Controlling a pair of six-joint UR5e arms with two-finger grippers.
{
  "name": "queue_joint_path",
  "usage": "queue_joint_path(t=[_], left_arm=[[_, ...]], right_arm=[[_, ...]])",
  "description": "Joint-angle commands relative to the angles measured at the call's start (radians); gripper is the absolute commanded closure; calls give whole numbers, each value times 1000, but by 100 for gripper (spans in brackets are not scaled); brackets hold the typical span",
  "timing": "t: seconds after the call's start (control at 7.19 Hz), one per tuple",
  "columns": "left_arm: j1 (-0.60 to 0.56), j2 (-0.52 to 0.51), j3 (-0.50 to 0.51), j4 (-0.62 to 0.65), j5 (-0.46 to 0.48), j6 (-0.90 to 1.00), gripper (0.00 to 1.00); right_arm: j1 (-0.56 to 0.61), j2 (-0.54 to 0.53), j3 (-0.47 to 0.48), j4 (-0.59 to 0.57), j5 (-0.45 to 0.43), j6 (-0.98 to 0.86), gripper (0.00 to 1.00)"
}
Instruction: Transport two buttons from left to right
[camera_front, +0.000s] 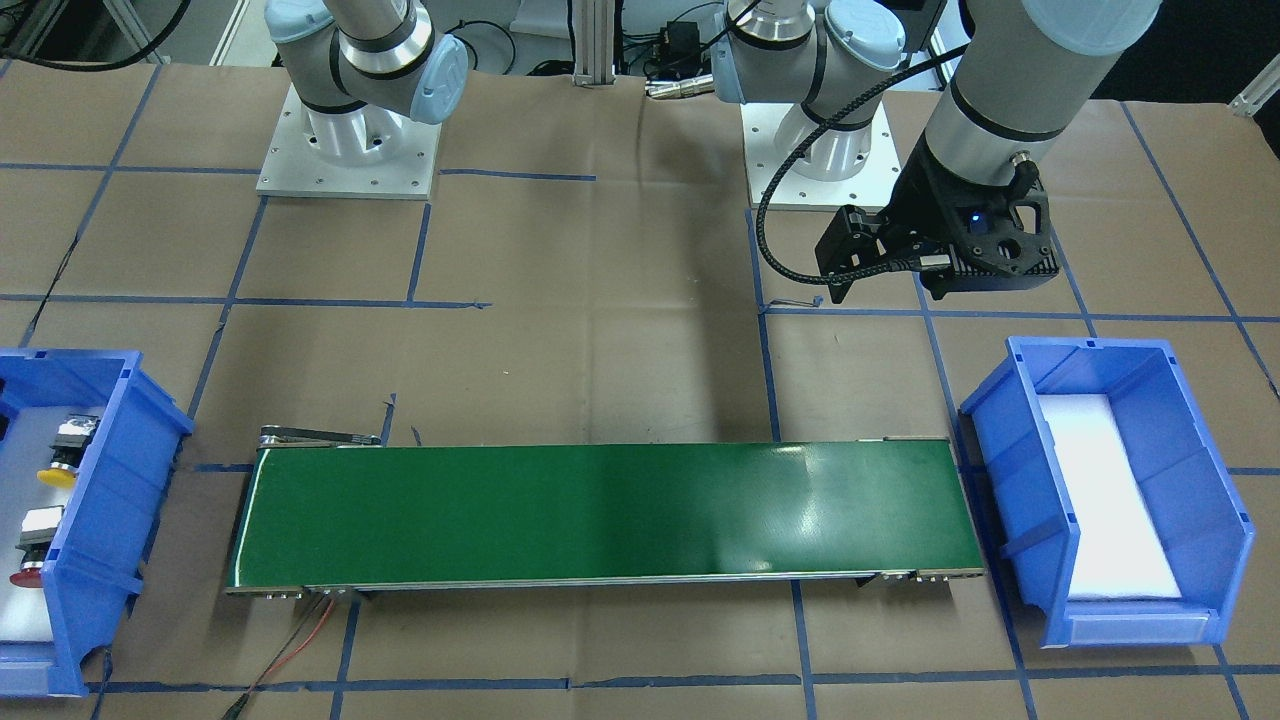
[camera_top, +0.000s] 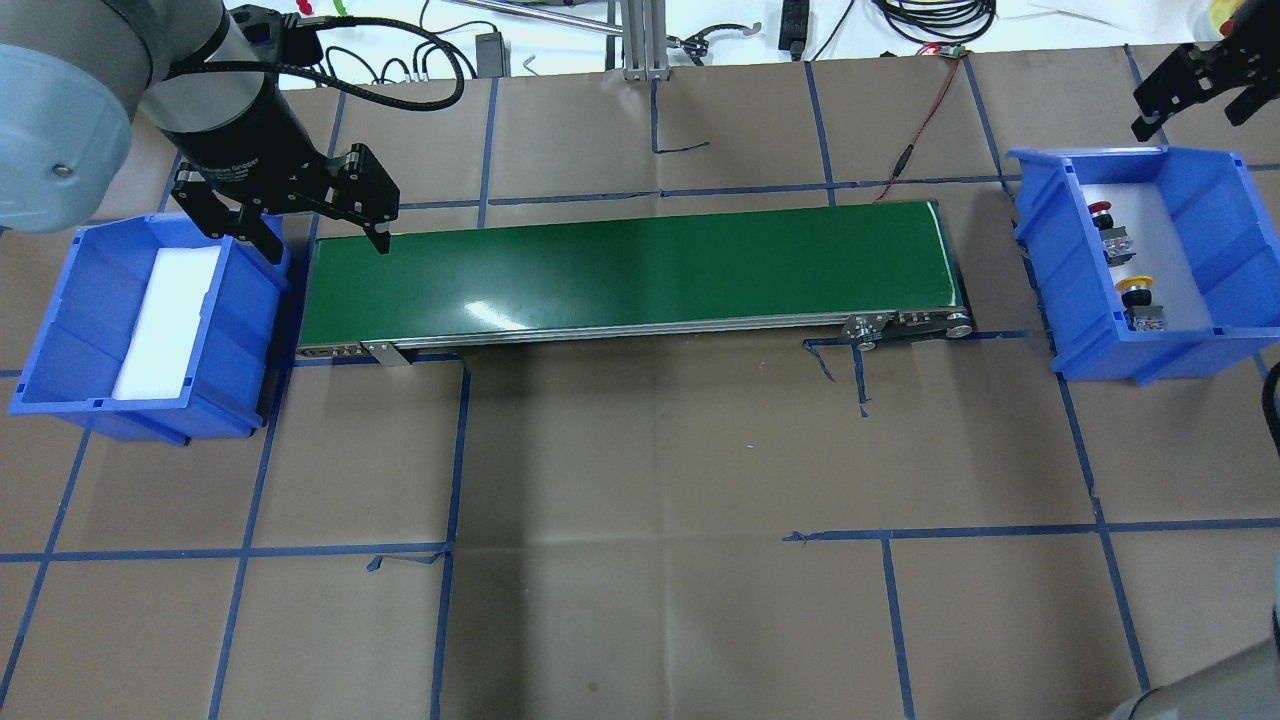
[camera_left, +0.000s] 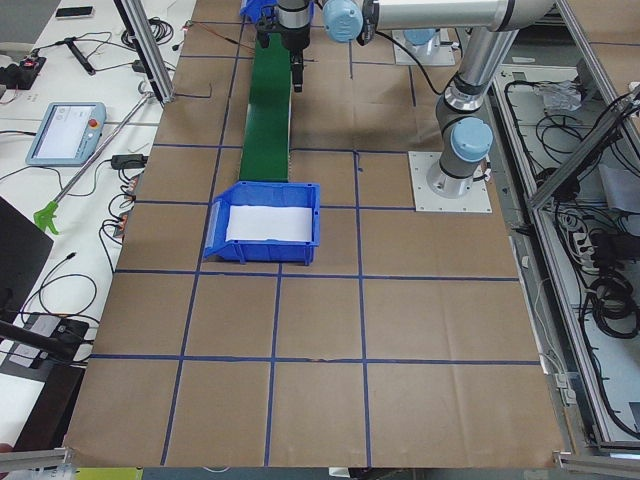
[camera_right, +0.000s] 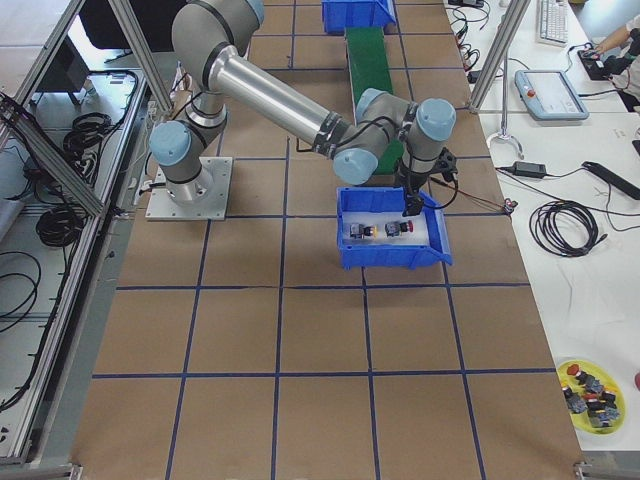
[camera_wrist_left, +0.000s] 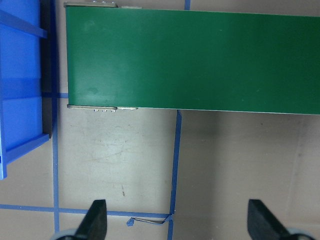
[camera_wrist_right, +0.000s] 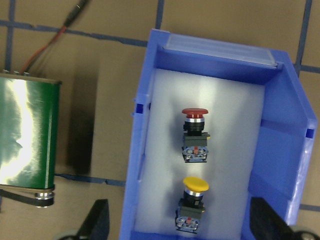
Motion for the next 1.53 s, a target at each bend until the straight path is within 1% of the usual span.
queue_joint_path(t=[0.0, 0.14, 0.42, 0.56, 0.7, 0.83, 0.97, 1.25, 1.39], left_arm=[[0, -3, 0, 1, 0, 0, 0], [0, -1, 0, 1, 2, 0, 0], [0, -3, 0, 1, 2, 0, 0], [0, -1, 0, 1, 2, 0, 0], [0, -1, 0, 1, 2, 0, 0], [0, -1, 0, 1, 2, 0, 0], [0, 0, 0, 1, 0, 0, 0], [0, 0, 0, 1, 0, 0, 0], [0, 0, 0, 1, 2, 0, 0]], right_arm=[[201, -83, 18, 32, 0, 351, 0], [290, -90, 24, 42, 0, 502, 0], [430, -142, 33, 107, 1, 553, 0], [452, -184, 65, 129, 1, 573, 0], [451, -243, 140, 134, 0, 572, 0], [445, -304, 235, 111, 0, 572, 0], [428, -356, 286, 105, 1, 555, 0], [391, -367, 289, 108, 12, 557, 0], [392, -367, 291, 111, 9, 557, 0]])
